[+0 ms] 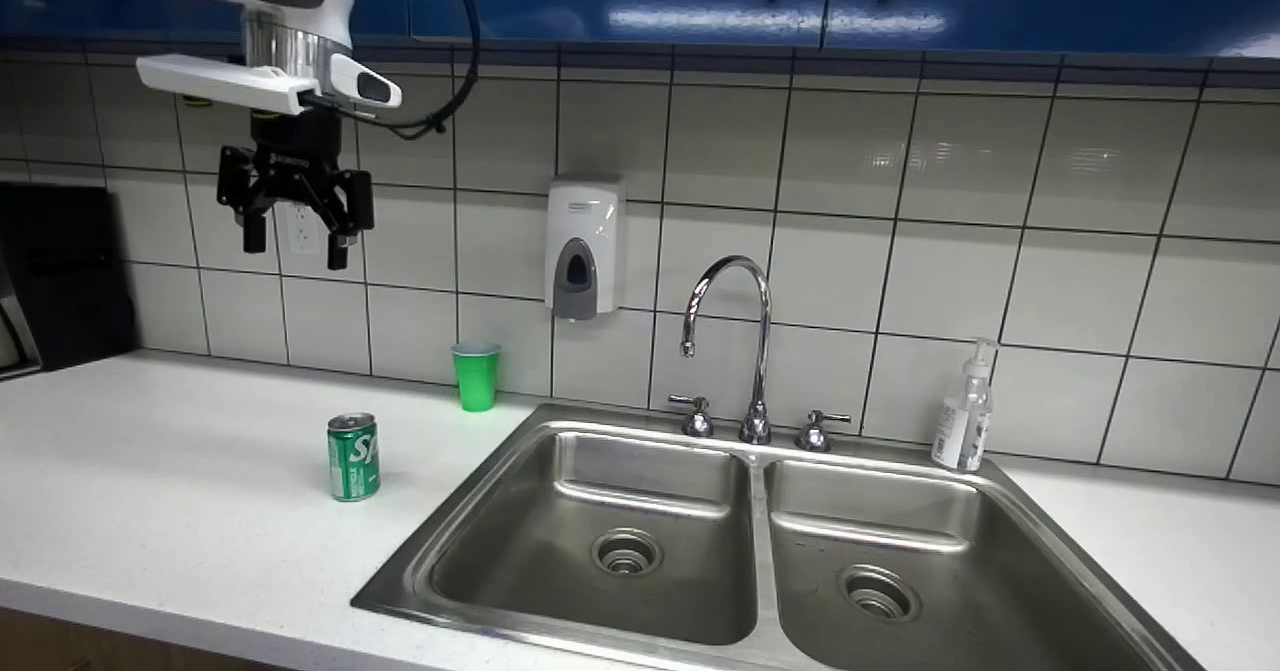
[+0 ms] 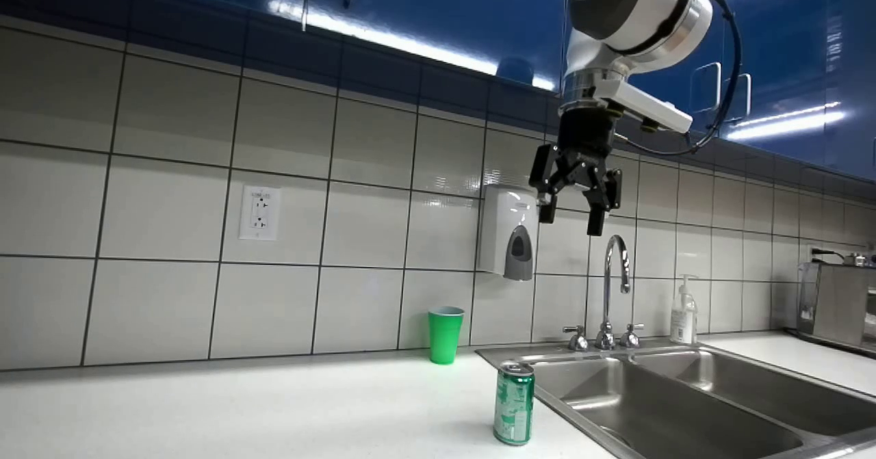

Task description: Put the green can in the sink on the left.

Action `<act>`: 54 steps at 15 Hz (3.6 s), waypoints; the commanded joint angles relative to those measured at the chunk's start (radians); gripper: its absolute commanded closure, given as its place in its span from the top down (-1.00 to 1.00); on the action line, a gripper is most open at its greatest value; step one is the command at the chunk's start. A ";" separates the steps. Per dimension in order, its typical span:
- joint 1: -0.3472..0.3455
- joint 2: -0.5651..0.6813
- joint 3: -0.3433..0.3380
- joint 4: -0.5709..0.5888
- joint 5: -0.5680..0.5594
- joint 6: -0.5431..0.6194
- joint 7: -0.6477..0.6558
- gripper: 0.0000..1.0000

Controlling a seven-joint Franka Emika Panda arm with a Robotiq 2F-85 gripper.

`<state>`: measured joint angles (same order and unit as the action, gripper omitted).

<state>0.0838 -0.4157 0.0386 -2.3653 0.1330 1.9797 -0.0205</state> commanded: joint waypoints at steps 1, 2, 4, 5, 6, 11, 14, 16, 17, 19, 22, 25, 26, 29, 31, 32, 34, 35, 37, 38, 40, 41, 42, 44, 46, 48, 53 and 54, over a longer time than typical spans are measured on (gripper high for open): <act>-0.002 -0.006 0.028 -0.054 -0.027 0.082 0.013 1.00; -0.001 -0.001 0.032 -0.063 -0.030 0.096 0.014 1.00; -0.001 0.011 0.038 -0.082 -0.036 0.125 0.016 1.00; -0.001 0.018 0.039 -0.091 -0.038 0.138 0.015 1.00; -0.001 0.027 0.041 -0.098 -0.040 0.150 0.016 1.00; -0.003 0.106 0.041 -0.108 -0.049 0.204 0.017 1.00; -0.001 0.165 0.044 -0.101 -0.053 0.237 0.023 1.00; 0.003 0.205 0.049 -0.095 -0.056 0.261 0.028 1.00; 0.004 0.225 0.053 -0.092 -0.059 0.275 0.031 1.00; 0.007 0.265 0.059 -0.083 -0.065 0.298 0.035 1.00; 0.011 0.324 0.065 -0.069 -0.079 0.328 0.044 1.00; 0.013 0.372 0.064 -0.054 -0.090 0.347 0.047 1.00; 0.012 0.386 0.063 -0.049 -0.095 0.351 0.050 1.00; 0.011 0.422 0.059 -0.036 -0.100 0.356 0.047 1.00; 0.012 0.447 0.057 -0.029 -0.103 0.358 0.047 1.00; 0.012 0.457 0.057 -0.026 -0.105 0.360 0.049 1.00; 0.012 0.477 0.055 -0.021 -0.108 0.361 0.048 1.00; 0.012 0.487 0.054 -0.019 -0.111 0.362 0.049 1.00; 0.012 0.511 0.052 -0.013 -0.113 0.365 0.047 1.00; 0.012 0.522 0.051 -0.011 -0.116 0.367 0.048 1.00; 0.012 0.549 0.049 -0.002 -0.120 0.378 0.046 1.00; 0.012 0.562 0.048 0.003 -0.122 0.390 0.046 1.00; 0.013 0.573 0.046 0.008 -0.129 0.403 0.049 1.00; 0.013 0.597 0.042 0.022 -0.139 0.429 0.048 1.00; 0.013 0.619 0.036 0.038 -0.153 0.453 0.050 1.00; 0.013 0.641 0.029 0.053 -0.167 0.468 0.050 1.00; 0.013 0.703 0.016 0.083 -0.176 0.483 0.048 1.00; 0.013 0.713 0.015 0.087 -0.175 0.486 0.046 1.00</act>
<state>0.0952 0.2558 0.0600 -2.3118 -0.0163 2.4560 -0.0012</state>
